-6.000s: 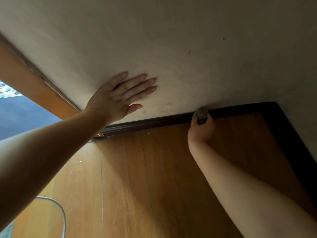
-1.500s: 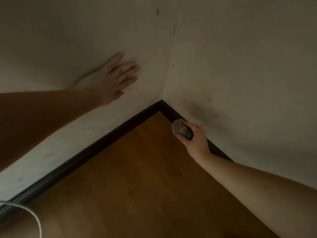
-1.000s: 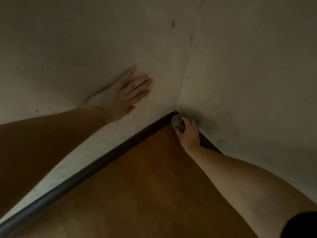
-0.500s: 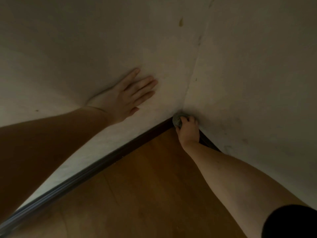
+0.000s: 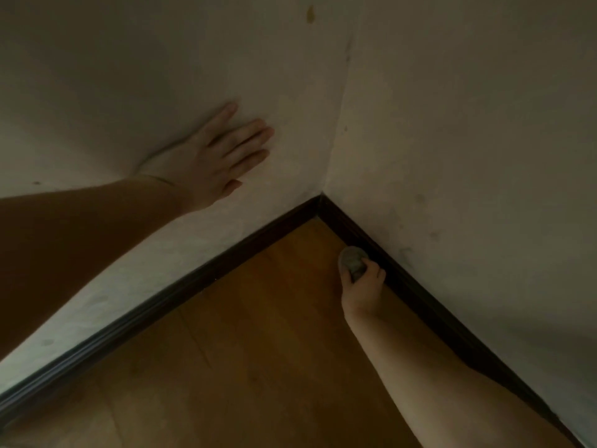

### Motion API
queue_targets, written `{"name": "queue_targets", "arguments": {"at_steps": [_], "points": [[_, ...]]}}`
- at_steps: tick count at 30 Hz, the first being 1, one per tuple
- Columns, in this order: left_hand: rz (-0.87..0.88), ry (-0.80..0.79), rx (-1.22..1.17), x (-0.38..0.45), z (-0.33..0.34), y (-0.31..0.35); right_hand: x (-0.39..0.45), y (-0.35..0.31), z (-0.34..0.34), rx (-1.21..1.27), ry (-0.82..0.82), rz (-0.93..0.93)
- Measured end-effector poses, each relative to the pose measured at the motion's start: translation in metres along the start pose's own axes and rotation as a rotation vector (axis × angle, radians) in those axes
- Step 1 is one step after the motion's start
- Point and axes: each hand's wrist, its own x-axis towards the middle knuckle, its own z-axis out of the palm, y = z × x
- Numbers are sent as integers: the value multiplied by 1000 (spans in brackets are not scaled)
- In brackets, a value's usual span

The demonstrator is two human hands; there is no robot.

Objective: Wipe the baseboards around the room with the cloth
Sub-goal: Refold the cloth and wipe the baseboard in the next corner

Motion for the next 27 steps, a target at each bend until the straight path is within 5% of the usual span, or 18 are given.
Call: {"name": "queue_targets", "arguments": {"at_steps": [10, 27], "points": [[-16, 3, -39, 2, 7, 4, 35, -88, 84, 445, 39, 201], [-43, 120, -76, 3, 17, 7, 48, -87, 68, 411, 137, 346]]}}
